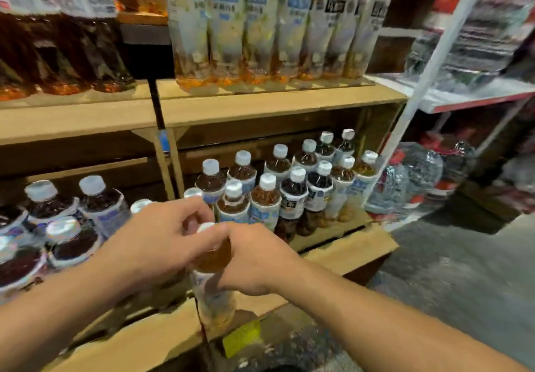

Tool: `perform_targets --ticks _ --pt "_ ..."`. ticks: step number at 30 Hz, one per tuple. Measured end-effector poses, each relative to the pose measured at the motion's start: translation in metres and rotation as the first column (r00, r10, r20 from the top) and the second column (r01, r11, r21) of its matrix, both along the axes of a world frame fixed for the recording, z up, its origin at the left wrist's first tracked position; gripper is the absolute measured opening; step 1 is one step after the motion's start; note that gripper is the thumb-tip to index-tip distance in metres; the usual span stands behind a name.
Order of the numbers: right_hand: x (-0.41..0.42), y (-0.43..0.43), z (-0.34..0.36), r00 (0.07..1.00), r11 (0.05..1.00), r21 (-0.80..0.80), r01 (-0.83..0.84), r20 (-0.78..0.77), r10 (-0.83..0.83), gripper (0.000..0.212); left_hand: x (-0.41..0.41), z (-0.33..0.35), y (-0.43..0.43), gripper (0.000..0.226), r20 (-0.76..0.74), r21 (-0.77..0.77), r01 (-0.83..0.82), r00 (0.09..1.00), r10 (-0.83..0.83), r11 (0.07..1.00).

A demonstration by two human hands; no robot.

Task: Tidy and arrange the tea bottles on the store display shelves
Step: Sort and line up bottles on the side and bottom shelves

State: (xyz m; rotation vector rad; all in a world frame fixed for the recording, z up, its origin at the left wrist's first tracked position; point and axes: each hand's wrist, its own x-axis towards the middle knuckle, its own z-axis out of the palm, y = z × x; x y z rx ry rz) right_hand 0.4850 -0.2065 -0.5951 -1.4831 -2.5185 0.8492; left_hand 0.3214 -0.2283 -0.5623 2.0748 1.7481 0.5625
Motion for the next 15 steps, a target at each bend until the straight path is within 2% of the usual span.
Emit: perform_targets --ticks 3,5,9,11,15 --pt "0.049 0.007 -0.001 0.993 0.993 0.0 0.12 -0.005 -0.12 0.047 0.049 0.001 0.024 0.03 0.0 0.094 -0.024 1.0 0.024 0.995" --pt "0.078 0.013 -0.004 0.975 0.975 -0.015 0.223 -0.008 -0.223 0.051 0.082 0.001 0.044 0.018 -0.062 0.161 -0.018 0.998 0.028 0.987" --pt "0.123 0.02 -0.008 0.941 0.942 -0.025 0.336 -0.039 -0.337 0.047 0.133 -0.007 0.098 0.031 -0.269 0.26 0.023 0.962 0.049 0.965" --pt "0.138 0.025 -0.012 0.922 0.923 -0.008 0.385 -0.044 -0.385 0.054 0.152 -0.013 0.125 0.038 -0.385 0.28 0.033 0.92 0.08 0.96" --pt "0.153 0.035 -0.021 0.898 0.898 0.018 0.44 -0.024 -0.44 0.068 0.176 -0.023 0.147 0.043 -0.635 0.175 0.112 0.772 0.025 0.978"
